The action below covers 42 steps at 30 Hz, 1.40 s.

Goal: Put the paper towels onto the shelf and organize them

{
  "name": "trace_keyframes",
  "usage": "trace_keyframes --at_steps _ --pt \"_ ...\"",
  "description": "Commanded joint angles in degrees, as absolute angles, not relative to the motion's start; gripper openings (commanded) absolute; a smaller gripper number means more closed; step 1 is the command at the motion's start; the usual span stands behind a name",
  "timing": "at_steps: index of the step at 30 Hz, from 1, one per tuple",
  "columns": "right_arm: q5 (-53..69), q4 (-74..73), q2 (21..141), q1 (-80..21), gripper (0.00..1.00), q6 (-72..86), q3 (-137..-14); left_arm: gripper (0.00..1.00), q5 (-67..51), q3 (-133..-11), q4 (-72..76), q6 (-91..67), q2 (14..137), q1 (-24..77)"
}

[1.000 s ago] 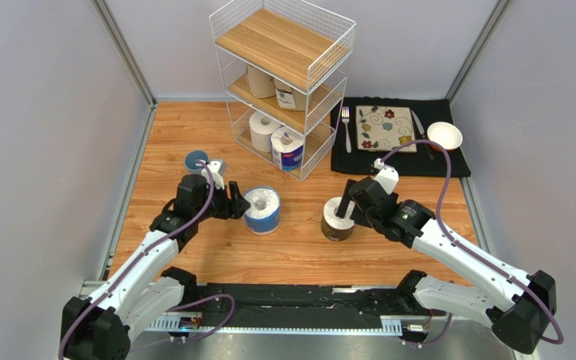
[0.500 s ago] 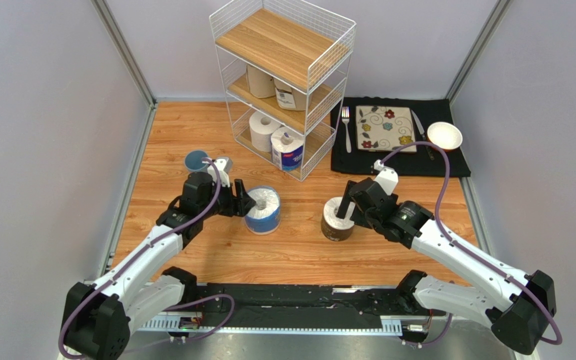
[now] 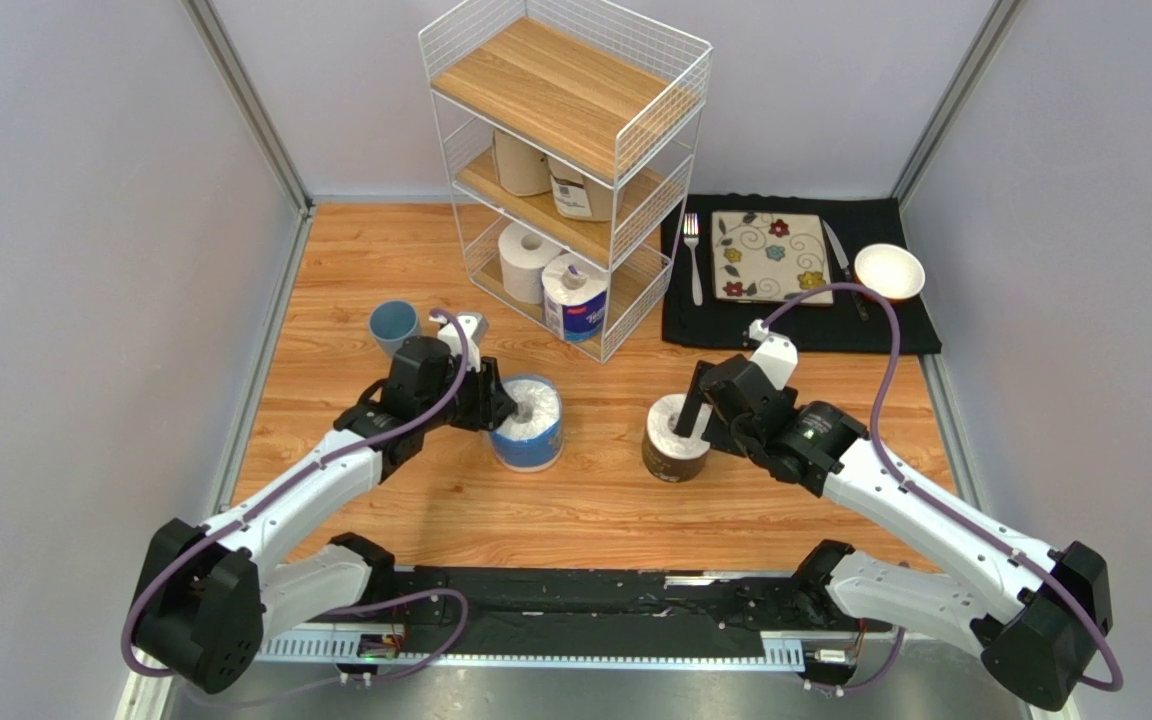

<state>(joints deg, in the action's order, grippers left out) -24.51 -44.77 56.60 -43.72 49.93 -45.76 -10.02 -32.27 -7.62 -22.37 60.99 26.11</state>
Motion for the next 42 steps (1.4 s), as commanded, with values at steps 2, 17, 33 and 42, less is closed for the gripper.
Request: trace_keyframes --at_steps 2,17,33,42 --pt "-25.0 -42.6 56.7 -43.2 0.91 48.6 -45.3 0.31 -8.4 -34.8 -8.5 -19.7 60.6 27.4" --pt "-24.4 -40.3 59.5 -43.0 0.84 48.6 -43.2 0.17 -7.6 -36.2 -13.0 -18.5 57.4 27.5" --pt "-24.4 -40.0 59.1 -43.0 0.84 48.3 -41.7 0.58 -10.5 -35.9 -12.4 -19.3 57.9 27.5" --pt "-24.1 -39.6 59.2 -43.1 0.84 48.2 -41.5 0.6 -10.1 -37.2 -13.5 -19.2 56.7 27.5"
